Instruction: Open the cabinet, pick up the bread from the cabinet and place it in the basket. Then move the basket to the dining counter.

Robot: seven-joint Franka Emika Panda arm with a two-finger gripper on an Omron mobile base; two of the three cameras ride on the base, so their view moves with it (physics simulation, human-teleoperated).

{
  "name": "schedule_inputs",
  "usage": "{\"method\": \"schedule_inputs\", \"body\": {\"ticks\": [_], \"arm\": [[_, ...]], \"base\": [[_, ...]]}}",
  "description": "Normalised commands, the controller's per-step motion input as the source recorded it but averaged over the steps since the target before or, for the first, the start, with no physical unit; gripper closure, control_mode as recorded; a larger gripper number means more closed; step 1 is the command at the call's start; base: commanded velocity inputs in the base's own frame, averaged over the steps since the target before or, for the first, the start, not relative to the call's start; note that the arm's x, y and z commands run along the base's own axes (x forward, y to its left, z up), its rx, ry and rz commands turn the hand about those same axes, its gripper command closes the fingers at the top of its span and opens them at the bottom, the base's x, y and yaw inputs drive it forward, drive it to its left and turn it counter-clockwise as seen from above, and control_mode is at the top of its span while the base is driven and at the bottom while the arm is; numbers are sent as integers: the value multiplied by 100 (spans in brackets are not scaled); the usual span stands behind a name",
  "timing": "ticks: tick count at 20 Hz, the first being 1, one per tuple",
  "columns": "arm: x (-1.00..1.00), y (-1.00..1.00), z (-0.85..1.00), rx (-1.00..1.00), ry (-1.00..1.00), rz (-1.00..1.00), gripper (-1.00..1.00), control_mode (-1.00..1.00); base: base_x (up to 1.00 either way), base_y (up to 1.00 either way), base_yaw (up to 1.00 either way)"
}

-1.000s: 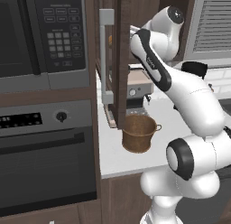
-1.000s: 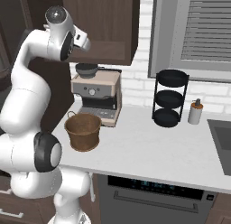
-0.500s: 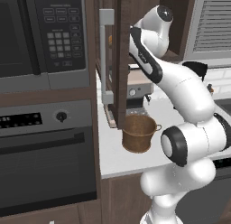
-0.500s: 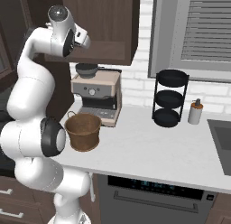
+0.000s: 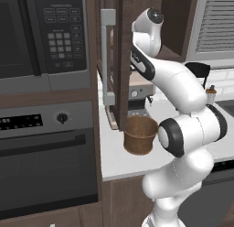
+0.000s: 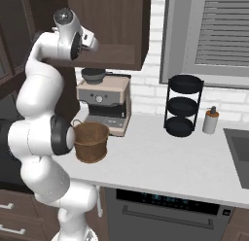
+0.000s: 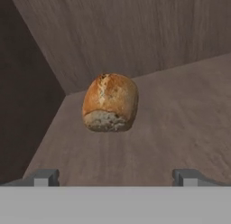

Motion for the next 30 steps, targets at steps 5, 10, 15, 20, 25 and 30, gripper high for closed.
{"method": "schedule_inputs", "body": {"ticks": [5, 10, 15, 20, 25, 30], "arm": [[53, 0, 0, -1, 1, 0, -100, -100], [27, 2, 0, 0, 3, 0, -100, -100], [23, 1, 0, 0, 2, 0, -100, -100], [16, 16, 0, 0, 5, 0, -100, -100], [15, 13, -5, 0, 5, 0, -100, -100], [31, 0, -3, 0, 2, 0, -100, -100]], "base": [[0, 0, 0], [0, 0, 0], [0, 0, 0], [0, 0, 0], [0, 0, 0], [0, 0, 0]]}}
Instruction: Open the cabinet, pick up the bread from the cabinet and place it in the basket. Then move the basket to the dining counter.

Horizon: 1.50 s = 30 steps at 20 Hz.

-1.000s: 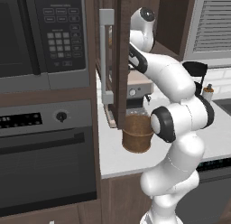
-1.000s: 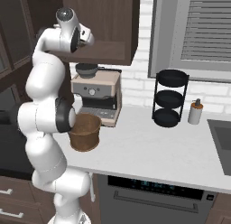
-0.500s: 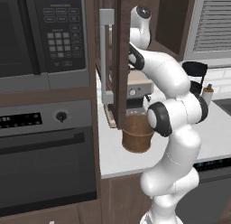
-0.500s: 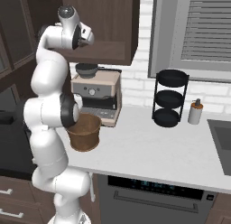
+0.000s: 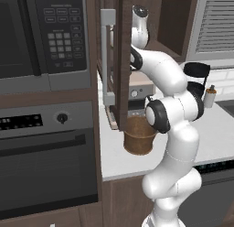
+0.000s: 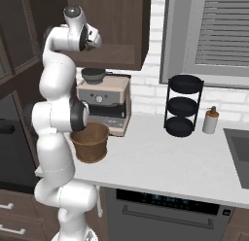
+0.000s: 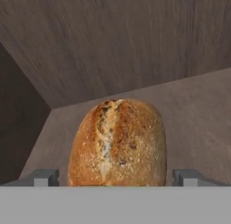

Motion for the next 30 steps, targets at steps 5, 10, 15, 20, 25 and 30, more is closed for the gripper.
{"method": "schedule_inputs", "body": {"ticks": [5, 10, 15, 20, 25, 30], "arm": [[28, 0, 0, 0, 0, 0, -100, -100], [24, 0, -12, 0, 1, 0, -100, -100], [18, 0, -35, -1, 0, 0, -100, -100], [11, 0, -54, -9, 0, 0, -100, -100], [11, 0, -18, -1, 0, 0, -100, -100], [1, 1, -12, 1, 0, 0, 100, -100]], "base": [[0, 0, 0], [0, 0, 0], [0, 0, 0], [0, 0, 0], [0, 0, 0], [0, 0, 0]]}}
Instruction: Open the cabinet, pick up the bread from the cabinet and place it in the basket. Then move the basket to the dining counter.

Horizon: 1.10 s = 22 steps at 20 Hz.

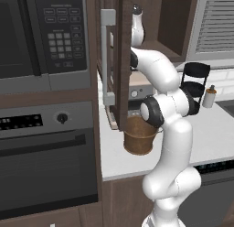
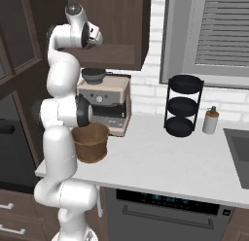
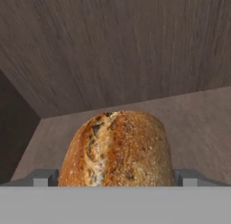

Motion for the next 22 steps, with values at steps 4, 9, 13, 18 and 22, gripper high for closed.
{"method": "schedule_inputs", "body": {"ticks": [4, 9, 13, 18, 22], "arm": [[0, 0, -8, 1, 0, 0, 100, -100], [0, -9, -7, 0, -1, 0, 100, -100], [0, -41, -6, 3, -14, 2, 100, -100], [-9, -19, 0, 8, -21, 3, 100, -100], [-59, -1, 0, 1, -11, 0, 100, -100]], "base": [[0, 0, 0], [0, 0, 0], [0, 0, 0], [0, 0, 0], [0, 0, 0]]}}
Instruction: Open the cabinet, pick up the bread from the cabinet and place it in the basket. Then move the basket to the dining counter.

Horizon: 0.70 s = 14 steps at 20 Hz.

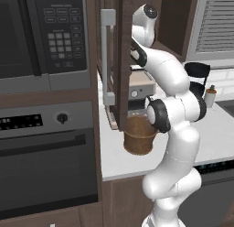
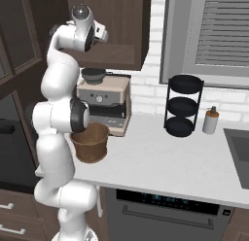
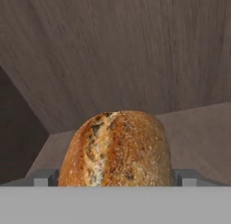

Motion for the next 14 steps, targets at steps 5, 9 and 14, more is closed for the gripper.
{"method": "schedule_inputs", "body": {"ticks": [5, 9, 14], "arm": [[-96, -19, 9, 0, -11, 0, 100, -100], [-100, -44, 7, 0, -11, 0, 100, -100], [-100, -59, 0, -3, -15, 0, 100, -100]], "base": [[0, 0, 0], [0, 0, 0], [0, 0, 0]]}}
